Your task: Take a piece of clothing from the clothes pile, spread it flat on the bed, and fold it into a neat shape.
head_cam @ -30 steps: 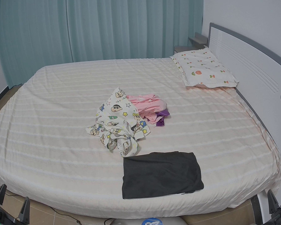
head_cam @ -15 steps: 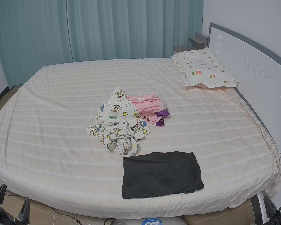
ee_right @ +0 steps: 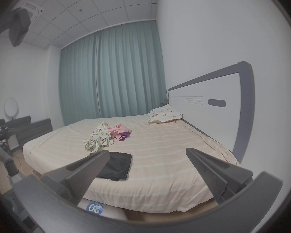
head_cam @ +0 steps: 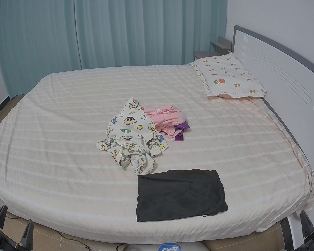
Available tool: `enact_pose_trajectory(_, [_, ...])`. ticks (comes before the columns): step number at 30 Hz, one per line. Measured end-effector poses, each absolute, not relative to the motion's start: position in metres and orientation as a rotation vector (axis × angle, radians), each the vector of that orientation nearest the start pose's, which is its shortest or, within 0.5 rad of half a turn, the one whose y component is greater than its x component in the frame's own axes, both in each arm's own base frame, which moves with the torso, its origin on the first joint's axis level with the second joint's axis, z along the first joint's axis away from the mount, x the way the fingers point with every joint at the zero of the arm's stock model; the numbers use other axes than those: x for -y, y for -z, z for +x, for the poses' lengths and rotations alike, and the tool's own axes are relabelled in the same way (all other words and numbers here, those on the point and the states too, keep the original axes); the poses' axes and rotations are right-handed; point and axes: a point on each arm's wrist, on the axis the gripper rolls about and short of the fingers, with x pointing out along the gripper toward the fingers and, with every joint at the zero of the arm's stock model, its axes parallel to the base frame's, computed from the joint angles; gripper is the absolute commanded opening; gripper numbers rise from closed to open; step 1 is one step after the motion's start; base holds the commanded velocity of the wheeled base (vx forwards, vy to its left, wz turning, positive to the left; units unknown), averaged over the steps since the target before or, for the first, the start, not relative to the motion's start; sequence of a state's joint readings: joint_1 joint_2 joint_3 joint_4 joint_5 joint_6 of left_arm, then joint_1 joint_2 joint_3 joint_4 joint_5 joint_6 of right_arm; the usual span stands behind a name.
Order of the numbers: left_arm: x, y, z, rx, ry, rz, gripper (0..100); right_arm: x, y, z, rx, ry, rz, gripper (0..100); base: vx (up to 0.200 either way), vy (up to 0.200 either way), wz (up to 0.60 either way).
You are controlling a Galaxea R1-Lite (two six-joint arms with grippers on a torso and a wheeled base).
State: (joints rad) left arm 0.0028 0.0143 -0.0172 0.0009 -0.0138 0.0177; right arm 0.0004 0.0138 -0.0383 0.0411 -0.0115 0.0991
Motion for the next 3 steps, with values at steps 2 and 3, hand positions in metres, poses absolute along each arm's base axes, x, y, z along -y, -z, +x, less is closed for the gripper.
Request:
enact_pose_trajectory(2, [0.0004, -0.0805, -0.023, 0.002, 0.011, 0.015, 100, 0.0008, -0.0831, -0.0245, -0.003, 0.035, 0.112, 100, 0.0, 0.0, 0.0])
enact_pose_trajectory(3, [0.0004, -0.0805, -0.023, 0.003, 0.011, 0.013, 100, 0.0008, -0.083, -0.0244, -0.001, 0.034, 0.115, 100, 0.0, 0.0, 0.0])
